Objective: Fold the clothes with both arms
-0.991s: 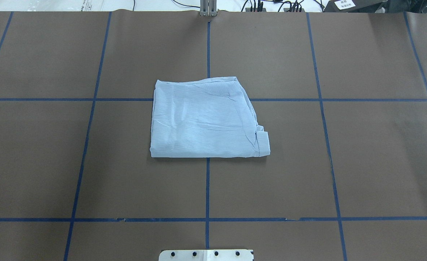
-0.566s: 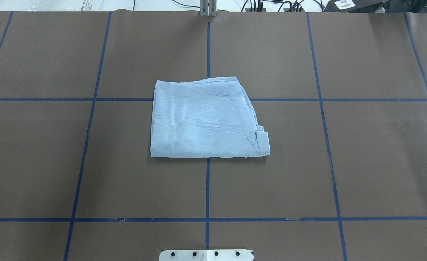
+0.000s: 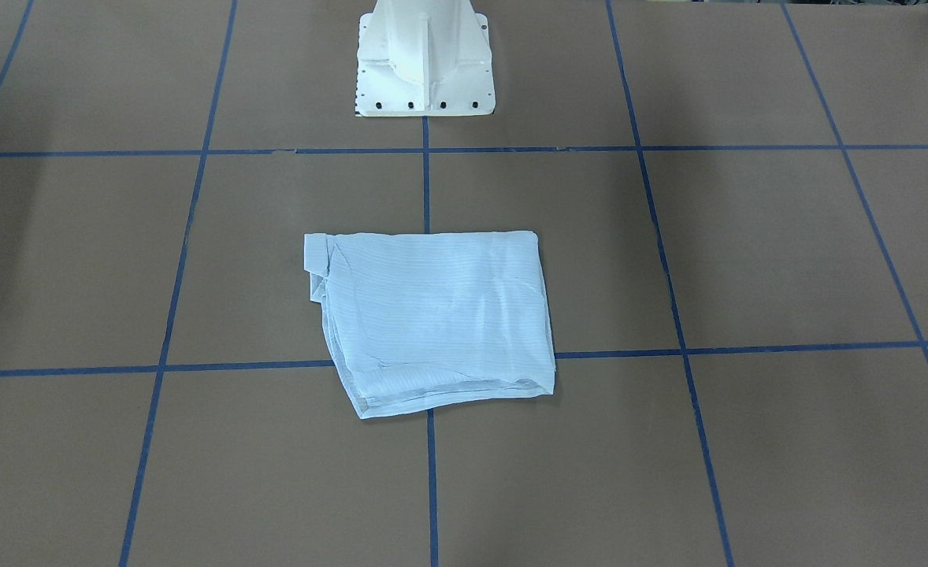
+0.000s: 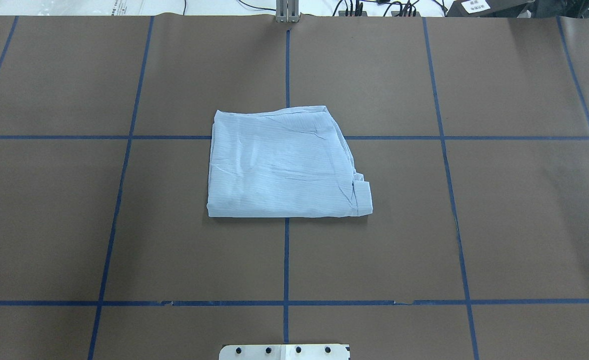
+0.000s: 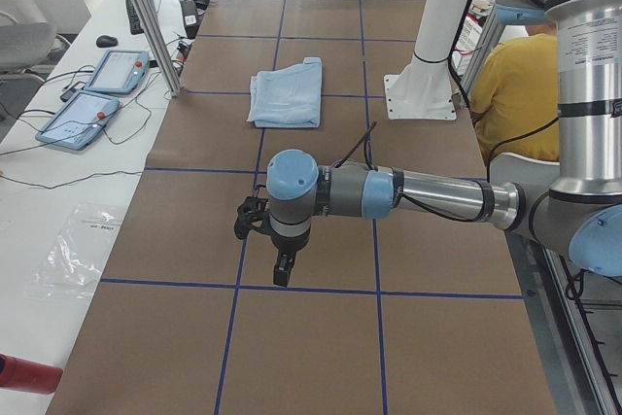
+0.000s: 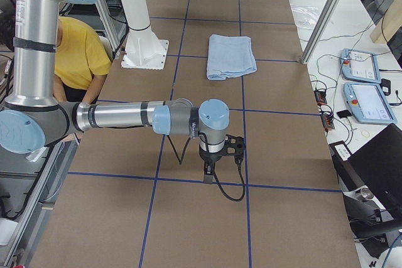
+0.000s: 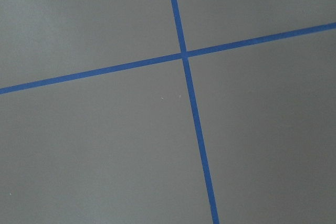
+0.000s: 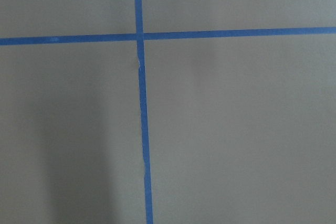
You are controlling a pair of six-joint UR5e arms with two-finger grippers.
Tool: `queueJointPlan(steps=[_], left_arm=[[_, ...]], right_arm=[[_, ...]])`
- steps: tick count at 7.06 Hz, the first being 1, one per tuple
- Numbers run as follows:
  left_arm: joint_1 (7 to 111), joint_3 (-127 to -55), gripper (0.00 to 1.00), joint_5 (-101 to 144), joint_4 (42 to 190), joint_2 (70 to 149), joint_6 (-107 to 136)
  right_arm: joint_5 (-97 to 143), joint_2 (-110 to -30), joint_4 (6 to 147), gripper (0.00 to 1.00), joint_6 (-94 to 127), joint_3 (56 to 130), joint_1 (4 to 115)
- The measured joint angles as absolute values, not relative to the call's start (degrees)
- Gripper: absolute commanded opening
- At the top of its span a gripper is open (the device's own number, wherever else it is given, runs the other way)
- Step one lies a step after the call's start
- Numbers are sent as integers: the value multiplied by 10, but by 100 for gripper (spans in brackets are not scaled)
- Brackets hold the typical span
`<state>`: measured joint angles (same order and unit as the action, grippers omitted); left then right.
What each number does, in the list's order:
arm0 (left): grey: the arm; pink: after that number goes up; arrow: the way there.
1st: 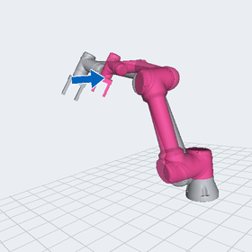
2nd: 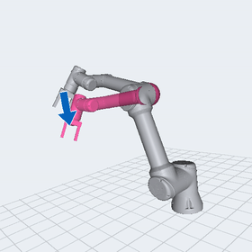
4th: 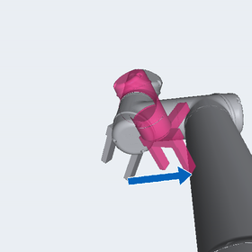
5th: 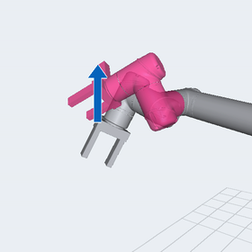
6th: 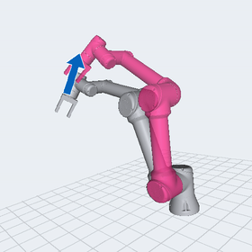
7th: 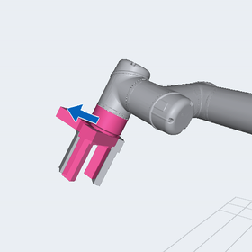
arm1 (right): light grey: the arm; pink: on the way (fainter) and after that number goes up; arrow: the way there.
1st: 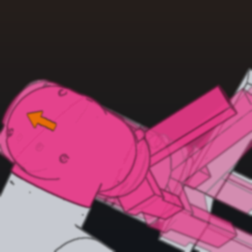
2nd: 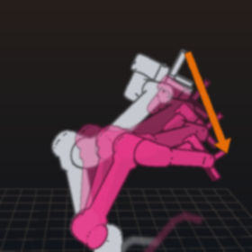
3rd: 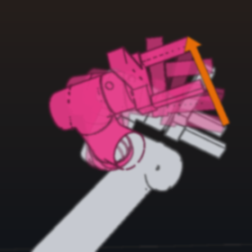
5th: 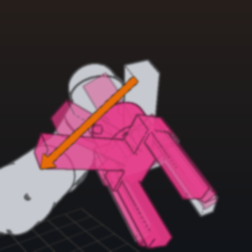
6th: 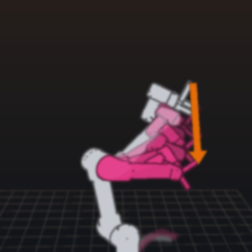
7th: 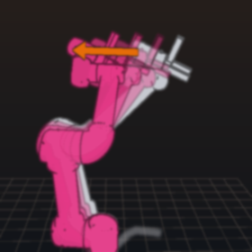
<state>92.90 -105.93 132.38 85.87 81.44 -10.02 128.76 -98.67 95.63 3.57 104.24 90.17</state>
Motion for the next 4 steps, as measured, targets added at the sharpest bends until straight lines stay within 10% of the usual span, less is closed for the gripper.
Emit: queueJointPlan(steps=[4], left_arm=[[929,-1057,100,1323,858,808,-101]], right_arm=[[1288,-987,956,100,38,1042,902]])
